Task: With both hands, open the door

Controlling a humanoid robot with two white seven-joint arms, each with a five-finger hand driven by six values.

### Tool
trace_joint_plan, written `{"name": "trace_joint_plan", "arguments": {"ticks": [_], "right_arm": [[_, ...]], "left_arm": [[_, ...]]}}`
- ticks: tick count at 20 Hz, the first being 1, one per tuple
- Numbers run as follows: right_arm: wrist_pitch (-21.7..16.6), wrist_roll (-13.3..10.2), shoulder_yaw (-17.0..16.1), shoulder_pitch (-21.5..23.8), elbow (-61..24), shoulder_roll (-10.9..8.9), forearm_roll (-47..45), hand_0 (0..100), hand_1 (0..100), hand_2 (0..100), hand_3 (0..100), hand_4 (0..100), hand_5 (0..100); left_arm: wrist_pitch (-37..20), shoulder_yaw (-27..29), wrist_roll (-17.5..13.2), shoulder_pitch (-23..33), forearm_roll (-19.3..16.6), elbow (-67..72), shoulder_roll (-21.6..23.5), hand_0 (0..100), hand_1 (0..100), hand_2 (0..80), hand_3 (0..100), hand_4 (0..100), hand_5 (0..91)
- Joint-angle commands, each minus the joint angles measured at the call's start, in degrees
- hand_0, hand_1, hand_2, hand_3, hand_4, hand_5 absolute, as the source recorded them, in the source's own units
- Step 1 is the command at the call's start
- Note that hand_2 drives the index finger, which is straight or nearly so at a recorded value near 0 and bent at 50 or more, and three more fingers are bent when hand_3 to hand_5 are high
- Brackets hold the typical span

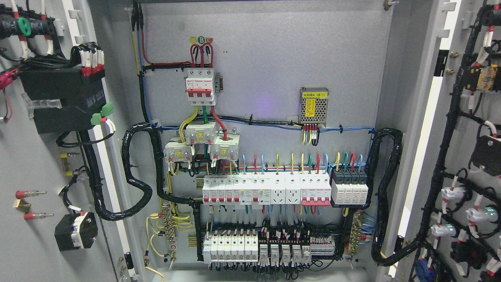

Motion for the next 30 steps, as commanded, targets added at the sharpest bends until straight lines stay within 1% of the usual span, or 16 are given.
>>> {"name": "trace_joint_plan", "arguments": {"ticks": [1, 3, 5, 7, 8, 16, 20, 22, 27, 30], "right_arm": [[-3.17, 0.01, -8.85, 2.77, -4.03, -3.23, -0.07, 11, 0, 0, 0, 0, 0], [-4.32, 0.01, -9.65, 2.86, -4.82, -3.32, -0.07, 11, 0, 0, 0, 0, 0], [-5.82, 0.01, -10.87, 2.59, -5.53, -3.32, -0.07, 11, 0, 0, 0, 0, 0], [-6.43, -0.08, -11.14, 1.89, -5.53, -3.5, -0.15, 11, 0, 0, 0, 0, 0], [-6.44, 0.01, -11.23, 1.45, -5.62, -3.5, -0.16, 11, 0, 0, 0, 0, 0], [-7.67, -0.08, -11.58, -3.47, -5.79, -3.58, -0.16, 11, 0, 0, 0, 0, 0], [-7.67, -0.08, -11.84, -4.78, -5.7, -3.93, -0.16, 11, 0, 0, 0, 0, 0], [-7.58, -0.08, -13.68, -5.14, -5.62, -4.02, -0.24, 11, 0, 0, 0, 0, 0], [-7.14, 0.01, -13.96, -5.58, -5.09, -4.46, -1.03, 11, 0, 0, 0, 0, 0], [-6.7, 0.01, -13.96, -5.58, -4.74, -4.99, -4.36, 11, 0, 0, 0, 0, 0]], "left_arm": [[-1.97, 4.06, 0.01, -0.45, -0.05, -6.48, -0.47, 0, 0, 0.0, 0, 3, 0.0], [-3.72, 5.2, 0.09, -0.72, -0.05, -6.83, -0.56, 0, 0, 0.0, 0, 3, 0.0], [-6.88, 6.61, 0.18, -0.89, -0.05, -7.18, -0.82, 0, 0, 0.0, 0, 3, 0.0], [-10.22, 8.19, 0.18, -0.98, -0.14, -7.36, -1.09, 0, 0, 0.0, 0, 3, 0.0], [-10.84, 8.89, 0.27, -0.98, -0.05, -7.53, -1.09, 0, 0, 0.0, 0, 3, 0.0], [-11.72, 13.02, 0.27, -3.0, 0.04, -8.33, -1.09, 0, 0, 0.0, 0, 3, 0.0], [-12.61, 15.66, 1.41, -4.75, 0.04, -8.59, -1.09, 0, 0, 0.0, 0, 3, 0.0], [-12.61, 16.01, 1.41, -5.29, 0.13, -8.59, -1.09, 0, 0, 0.0, 0, 3, 0.0], [-14.19, 17.24, 1.5, -5.29, 0.3, -8.59, -1.18, 0, 0, 0.0, 0, 3, 0.0], [-15.16, 18.39, 2.11, -5.11, 0.48, -8.59, -1.09, 0, 0, 0.0, 0, 3, 0.0]]}}
